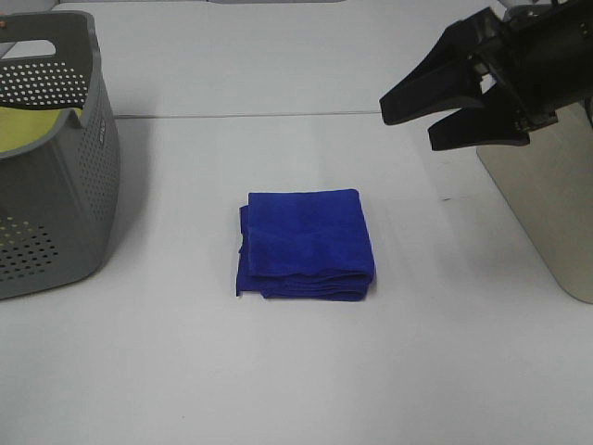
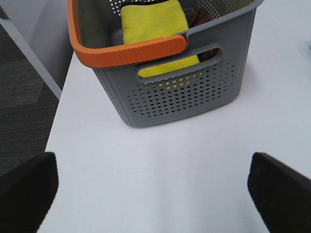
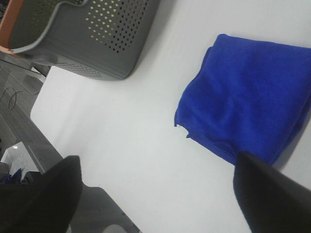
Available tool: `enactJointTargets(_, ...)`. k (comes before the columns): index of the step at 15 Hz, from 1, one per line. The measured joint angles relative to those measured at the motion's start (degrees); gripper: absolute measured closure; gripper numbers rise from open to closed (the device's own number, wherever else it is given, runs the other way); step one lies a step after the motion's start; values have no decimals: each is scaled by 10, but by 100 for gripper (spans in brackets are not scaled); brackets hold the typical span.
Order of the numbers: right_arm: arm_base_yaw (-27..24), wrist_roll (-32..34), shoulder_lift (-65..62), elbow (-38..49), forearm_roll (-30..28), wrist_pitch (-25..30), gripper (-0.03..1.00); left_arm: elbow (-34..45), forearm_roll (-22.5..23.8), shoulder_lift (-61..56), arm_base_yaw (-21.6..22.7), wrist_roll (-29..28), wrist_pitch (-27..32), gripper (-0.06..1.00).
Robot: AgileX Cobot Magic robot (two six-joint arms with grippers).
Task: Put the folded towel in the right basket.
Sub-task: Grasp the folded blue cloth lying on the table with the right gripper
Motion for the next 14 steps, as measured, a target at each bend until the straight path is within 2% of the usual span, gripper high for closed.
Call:
enactJointTargets(4, 10, -7, 75, 0, -9, -38, 15, 0, 0, 0, 0, 0, 0, -4)
enactJointTargets(6, 56, -7, 104, 0, -42, -91, 15, 0, 0, 0, 0, 0, 0, -4)
enactJointTargets(8, 88, -6, 136, 0, -44, -131, 15, 0, 0, 0, 0, 0, 0, -4)
enactJointTargets(14, 90, -1, 265, -1, -29, -180, 15, 0, 0, 0, 0, 0, 0, -4)
